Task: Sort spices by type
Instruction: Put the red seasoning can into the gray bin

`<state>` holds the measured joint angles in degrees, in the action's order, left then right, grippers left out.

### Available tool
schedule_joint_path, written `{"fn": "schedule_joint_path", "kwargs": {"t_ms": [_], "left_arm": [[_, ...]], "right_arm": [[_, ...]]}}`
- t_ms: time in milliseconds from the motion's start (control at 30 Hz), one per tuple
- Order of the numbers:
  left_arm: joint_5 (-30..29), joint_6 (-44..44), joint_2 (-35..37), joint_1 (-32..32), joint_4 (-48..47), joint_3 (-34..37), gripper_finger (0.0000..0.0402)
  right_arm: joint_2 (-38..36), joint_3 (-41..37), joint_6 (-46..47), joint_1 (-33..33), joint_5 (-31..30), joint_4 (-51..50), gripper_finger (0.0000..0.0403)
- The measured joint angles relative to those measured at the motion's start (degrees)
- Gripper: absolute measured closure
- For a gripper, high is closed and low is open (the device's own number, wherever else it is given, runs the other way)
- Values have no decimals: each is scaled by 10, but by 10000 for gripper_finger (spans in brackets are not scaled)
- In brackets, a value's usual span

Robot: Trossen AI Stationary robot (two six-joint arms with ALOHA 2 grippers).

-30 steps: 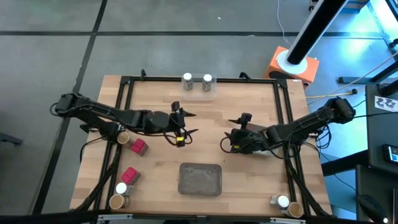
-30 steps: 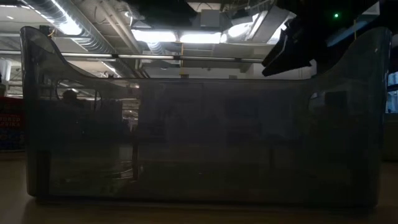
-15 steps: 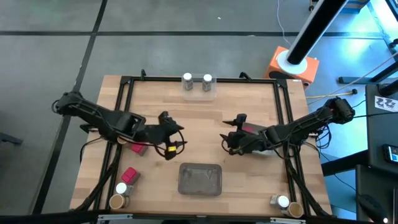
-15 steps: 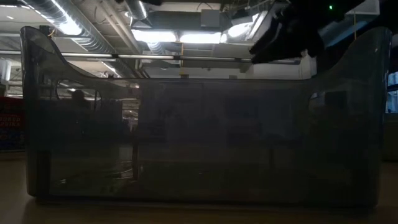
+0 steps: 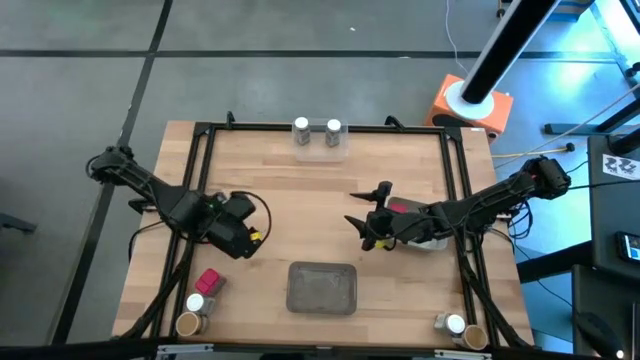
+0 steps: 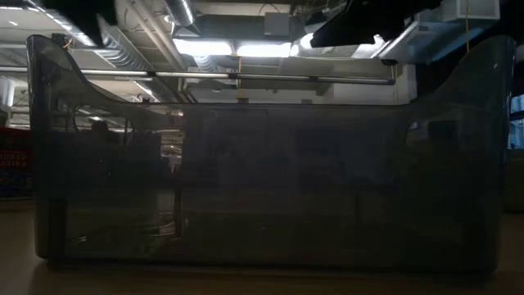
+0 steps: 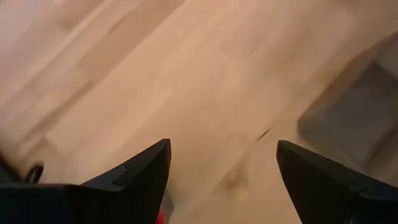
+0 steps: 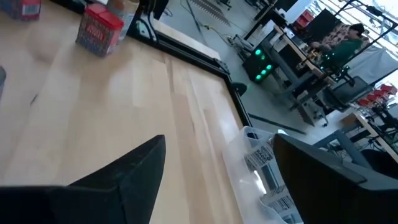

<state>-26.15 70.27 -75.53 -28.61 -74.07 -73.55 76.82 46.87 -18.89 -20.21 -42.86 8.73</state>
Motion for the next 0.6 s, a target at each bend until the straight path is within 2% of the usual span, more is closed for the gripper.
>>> {"fn": "schedule_joint_path", "kwargs": {"t_ms": [267,467,600], "left_arm": [[75,144,0,7,-38,64,125],[136,170,0,19,-45,107,125],[147,178,0,33,-50,127,125]], "right_arm": [[0,0,4,0,12,1,104],[0,0,-8,9,30,7,104],[0,0,-9,30,54,7,104]]}}
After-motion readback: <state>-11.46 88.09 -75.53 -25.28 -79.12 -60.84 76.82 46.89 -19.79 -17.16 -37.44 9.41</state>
